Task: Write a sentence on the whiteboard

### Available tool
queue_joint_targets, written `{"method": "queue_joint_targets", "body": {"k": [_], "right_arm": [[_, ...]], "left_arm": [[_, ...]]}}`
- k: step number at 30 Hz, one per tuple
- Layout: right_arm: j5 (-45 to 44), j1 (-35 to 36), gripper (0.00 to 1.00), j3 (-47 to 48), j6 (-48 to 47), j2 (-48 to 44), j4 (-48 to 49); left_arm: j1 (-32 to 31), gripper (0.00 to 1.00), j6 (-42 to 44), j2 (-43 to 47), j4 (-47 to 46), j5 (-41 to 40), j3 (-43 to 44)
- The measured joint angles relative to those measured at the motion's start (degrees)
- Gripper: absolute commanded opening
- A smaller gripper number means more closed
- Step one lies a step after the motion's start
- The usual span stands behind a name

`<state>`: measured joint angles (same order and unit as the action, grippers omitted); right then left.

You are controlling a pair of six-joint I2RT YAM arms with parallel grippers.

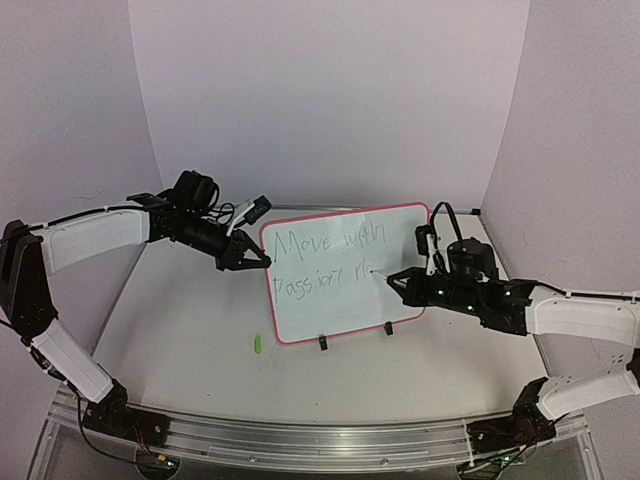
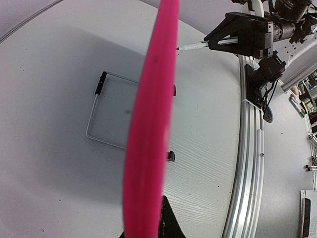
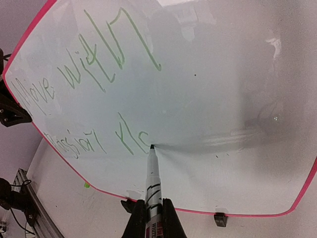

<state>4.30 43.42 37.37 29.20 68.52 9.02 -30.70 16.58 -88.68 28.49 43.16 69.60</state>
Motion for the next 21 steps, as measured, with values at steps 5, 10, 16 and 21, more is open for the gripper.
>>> {"method": "queue_joint_targets", "body": {"k": [5, 10, 16, 21], "right_arm": [[-0.21, 0.00, 0.00, 0.21, -0.49, -0.07, -0.30], [-0.38, -0.02, 0.00, 1.06, -0.82, -0.07, -0.57], [-0.42, -0.02, 0.00, 1.97, -1.19, -0.07, -0.66], [-0.40, -0.02, 0.00, 2.29, -1.34, -0.07, -0.66]], "left_arm": [[0.00, 0.00, 0.00, 0.00, 0.00, 0.00, 0.00], [0.00, 0.00, 0.00, 0.00, -0.01, 0.00, 0.00], [0.00, 0.00, 0.00, 0.00, -0.01, 0.00, 0.00], [0.00, 0.00, 0.00, 0.00, -0.01, 0.00, 0.00]]}}
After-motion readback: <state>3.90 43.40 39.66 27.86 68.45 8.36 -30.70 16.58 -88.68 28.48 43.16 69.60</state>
